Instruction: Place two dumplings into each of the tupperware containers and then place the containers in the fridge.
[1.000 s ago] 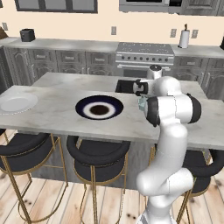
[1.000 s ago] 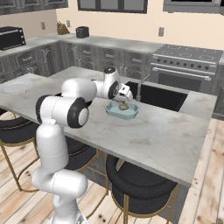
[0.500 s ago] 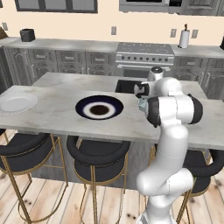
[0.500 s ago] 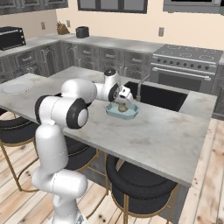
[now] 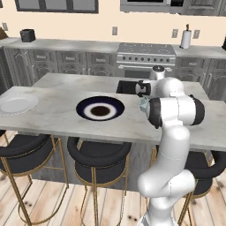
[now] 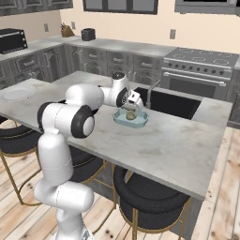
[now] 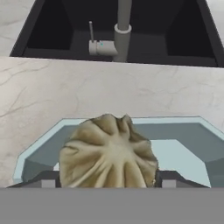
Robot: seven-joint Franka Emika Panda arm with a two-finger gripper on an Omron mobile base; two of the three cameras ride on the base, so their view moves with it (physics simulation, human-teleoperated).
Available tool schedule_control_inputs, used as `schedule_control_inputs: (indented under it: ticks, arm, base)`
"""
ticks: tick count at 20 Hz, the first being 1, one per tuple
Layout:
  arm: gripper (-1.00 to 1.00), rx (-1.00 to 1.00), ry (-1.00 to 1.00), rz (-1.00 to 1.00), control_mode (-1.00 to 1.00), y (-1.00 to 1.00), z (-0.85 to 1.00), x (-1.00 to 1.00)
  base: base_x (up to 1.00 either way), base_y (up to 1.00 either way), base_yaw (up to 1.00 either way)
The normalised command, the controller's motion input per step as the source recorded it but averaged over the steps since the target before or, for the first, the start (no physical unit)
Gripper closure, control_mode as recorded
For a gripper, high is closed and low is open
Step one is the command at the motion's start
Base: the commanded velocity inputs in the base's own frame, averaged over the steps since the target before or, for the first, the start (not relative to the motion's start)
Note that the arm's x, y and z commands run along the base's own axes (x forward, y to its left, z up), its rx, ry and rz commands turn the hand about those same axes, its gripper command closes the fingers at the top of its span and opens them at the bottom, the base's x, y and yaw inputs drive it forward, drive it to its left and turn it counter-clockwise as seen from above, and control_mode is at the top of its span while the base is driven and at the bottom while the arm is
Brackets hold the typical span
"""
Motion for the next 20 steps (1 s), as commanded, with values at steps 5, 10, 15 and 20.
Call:
schedule_control_inputs:
  ticks: [5, 10, 15, 20]
  arm:
    - [-1.00, 0.00, 0.00, 0.00, -1.00, 0.00, 0.00, -0.02]
    - [-1.00, 0.00, -0.04, 0.00, -1.00, -0.08, 0.00, -0.51]
    - [-1.00, 0.00, -0.13, 0.00, -1.00, -0.22, 0.14, -0.95]
    - [-1.00, 0.00, 0.02, -0.10, -1.00, -0.26, 0.08, -0.08]
  base:
    - [0.00, 0.00, 0.00]
    - [0.00, 0.00, 0.00]
    - [0.00, 0.00, 0.00]
    - [0.00, 0.00, 0.00]
